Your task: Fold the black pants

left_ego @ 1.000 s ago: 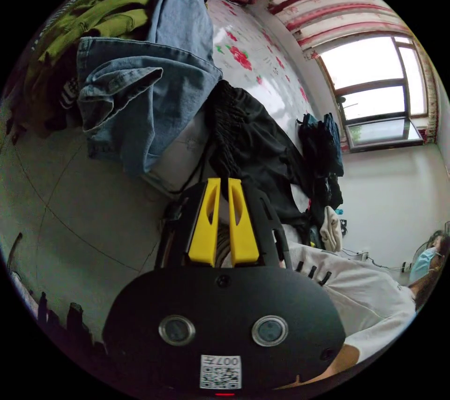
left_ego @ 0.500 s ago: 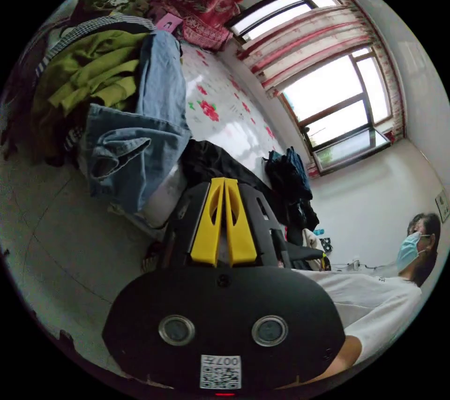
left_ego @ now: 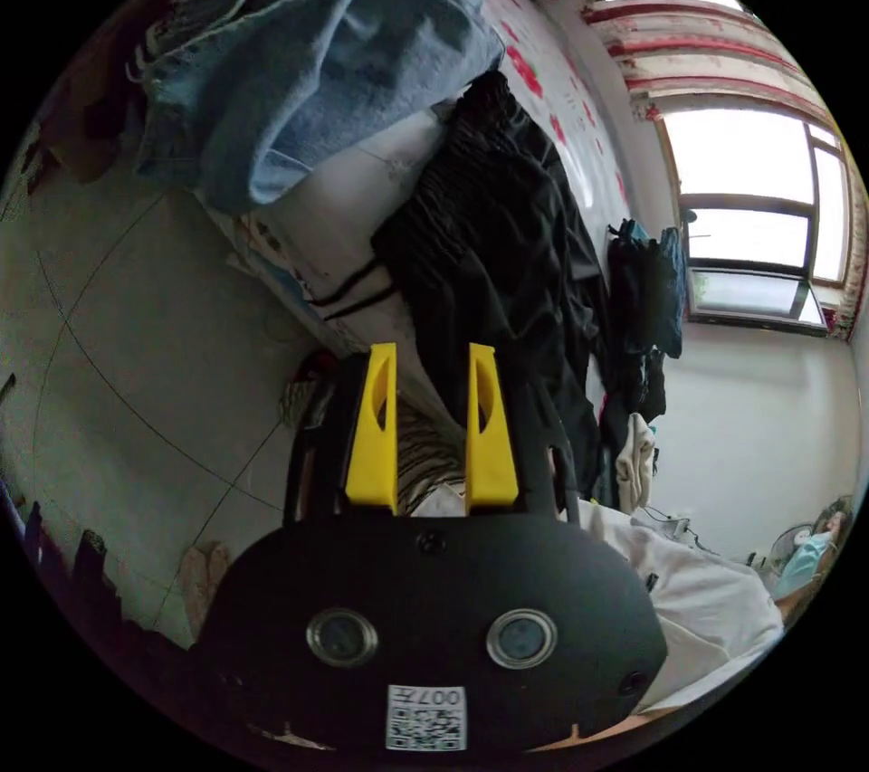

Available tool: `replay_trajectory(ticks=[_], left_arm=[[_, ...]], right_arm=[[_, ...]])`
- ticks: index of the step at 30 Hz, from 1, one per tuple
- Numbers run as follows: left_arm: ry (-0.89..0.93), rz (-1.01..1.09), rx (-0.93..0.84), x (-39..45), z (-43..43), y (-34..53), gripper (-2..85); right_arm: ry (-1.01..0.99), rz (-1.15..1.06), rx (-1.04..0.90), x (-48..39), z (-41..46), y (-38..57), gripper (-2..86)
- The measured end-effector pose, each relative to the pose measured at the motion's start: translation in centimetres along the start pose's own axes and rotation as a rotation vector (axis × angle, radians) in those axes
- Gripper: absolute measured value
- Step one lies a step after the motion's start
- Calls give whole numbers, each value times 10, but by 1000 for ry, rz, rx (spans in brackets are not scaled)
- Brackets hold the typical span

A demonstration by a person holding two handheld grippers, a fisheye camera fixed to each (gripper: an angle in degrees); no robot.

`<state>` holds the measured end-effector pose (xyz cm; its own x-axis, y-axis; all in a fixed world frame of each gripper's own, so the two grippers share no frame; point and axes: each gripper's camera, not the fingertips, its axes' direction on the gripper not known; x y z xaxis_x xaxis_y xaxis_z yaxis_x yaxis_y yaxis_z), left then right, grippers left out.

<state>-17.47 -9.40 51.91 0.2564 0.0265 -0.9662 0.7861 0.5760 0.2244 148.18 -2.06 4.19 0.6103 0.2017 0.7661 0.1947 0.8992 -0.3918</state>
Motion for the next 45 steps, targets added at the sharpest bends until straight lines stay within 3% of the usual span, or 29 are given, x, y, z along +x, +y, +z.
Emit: replay_trajectory(ticks=[3, 6, 9, 16, 25, 27, 29, 33, 36, 38, 41, 42, 45], left_arm=[[12, -11, -32, 10, 20, -16, 74], [-103, -65, -79, 14, 25, -27, 18], [38, -20, -65, 14, 20, -32, -5], [308, 75, 62, 29, -17, -26, -9], [358, 164, 143, 41, -74, 0, -10], [380, 162, 165, 42, -82, 2, -10], [425, 188, 202, 47, -95, 5, -10], [224, 296, 174, 59, -121, 21, -9], [20, 228, 59, 27, -107, 36, -9], [-9, 107, 17, -3, -93, 47, -10], [59, -27, 102, -34, -98, 67, -10], [177, -45, 189, -38, -113, 74, -10], [401, 74, 369, -21, -154, 70, -10]], right_arm=[[11, -12, -11, -16, 18, -11, 84], [130, 12, -44, -27, 42, -21, 73], [242, -22, -64, -40, 51, -21, 65], [98, -2, -106, -42, 51, -24, 60], [115, -37, -89, -73, 75, -8, 10], [6, -13, -95, -74, 73, -12, 3], [-146, -88, 69, -93, 36, -12, 0], [-77, -294, 130, -125, -9, -2, -2], [62, -317, -5, -108, -3, 10, -2], [135, -251, -126, -80, 23, 23, -2], [114, -196, -168, -68, 34, 36, -2], [79, -198, -147, -72, 30, 37, -1], [-229, -180, 133, -89, -21, 29, 0]])
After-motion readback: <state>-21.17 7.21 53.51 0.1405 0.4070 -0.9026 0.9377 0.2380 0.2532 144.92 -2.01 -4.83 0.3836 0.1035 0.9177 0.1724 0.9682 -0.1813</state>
